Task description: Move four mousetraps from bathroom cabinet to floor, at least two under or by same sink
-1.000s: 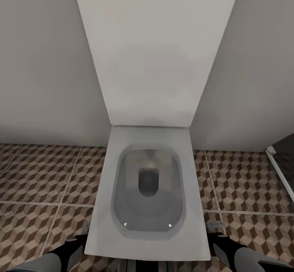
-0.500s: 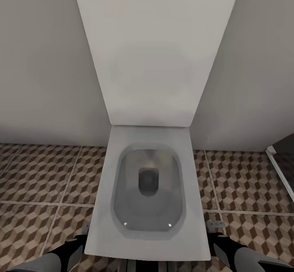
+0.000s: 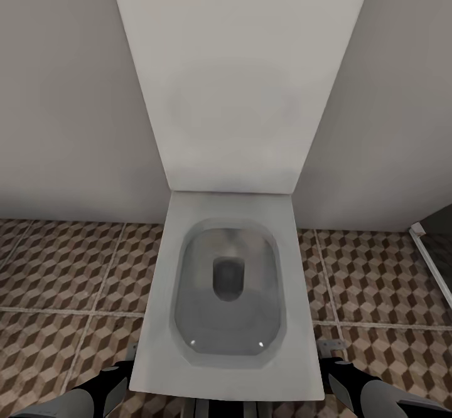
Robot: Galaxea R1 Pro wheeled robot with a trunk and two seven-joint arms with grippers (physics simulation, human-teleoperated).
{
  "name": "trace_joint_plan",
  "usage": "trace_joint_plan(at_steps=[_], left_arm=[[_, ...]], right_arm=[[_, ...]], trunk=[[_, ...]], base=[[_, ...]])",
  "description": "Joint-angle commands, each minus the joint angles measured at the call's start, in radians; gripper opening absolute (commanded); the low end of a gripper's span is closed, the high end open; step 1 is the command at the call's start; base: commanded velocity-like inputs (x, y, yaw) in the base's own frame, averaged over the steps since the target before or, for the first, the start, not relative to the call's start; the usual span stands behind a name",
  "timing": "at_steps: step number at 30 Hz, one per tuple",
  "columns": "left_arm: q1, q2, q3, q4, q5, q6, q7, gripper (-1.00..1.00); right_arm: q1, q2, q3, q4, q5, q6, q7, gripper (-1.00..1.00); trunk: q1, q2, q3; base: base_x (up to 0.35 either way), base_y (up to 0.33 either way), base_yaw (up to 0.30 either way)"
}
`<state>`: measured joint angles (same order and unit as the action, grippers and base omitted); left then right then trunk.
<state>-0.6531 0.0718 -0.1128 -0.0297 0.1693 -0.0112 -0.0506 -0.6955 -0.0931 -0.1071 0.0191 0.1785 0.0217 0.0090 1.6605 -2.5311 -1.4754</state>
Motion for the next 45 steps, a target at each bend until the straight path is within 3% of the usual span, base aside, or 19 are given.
trace_joint_plan(at_steps=[1, 45], left_arm=[[0.000, 0.000, -0.008, 0.001, 0.007, -0.001, -0.003, -1.00], [0.000, 0.000, -0.008, 0.001, 0.006, -0.001, -0.003, -1.00]], right_arm=[[-0.001, 0.000, -0.008, 0.001, 0.009, 0.001, 0.002, -1.00], [-0.001, 0.000, -0.009, 0.001, 0.004, 0.003, 0.001, -1.00]], trunk=[[0.000, 0.000, -0.001], [0.000, 0.000, -0.014]], base=[[0.000, 0.000, 0.000], [0.000, 0.000, 0.000]])
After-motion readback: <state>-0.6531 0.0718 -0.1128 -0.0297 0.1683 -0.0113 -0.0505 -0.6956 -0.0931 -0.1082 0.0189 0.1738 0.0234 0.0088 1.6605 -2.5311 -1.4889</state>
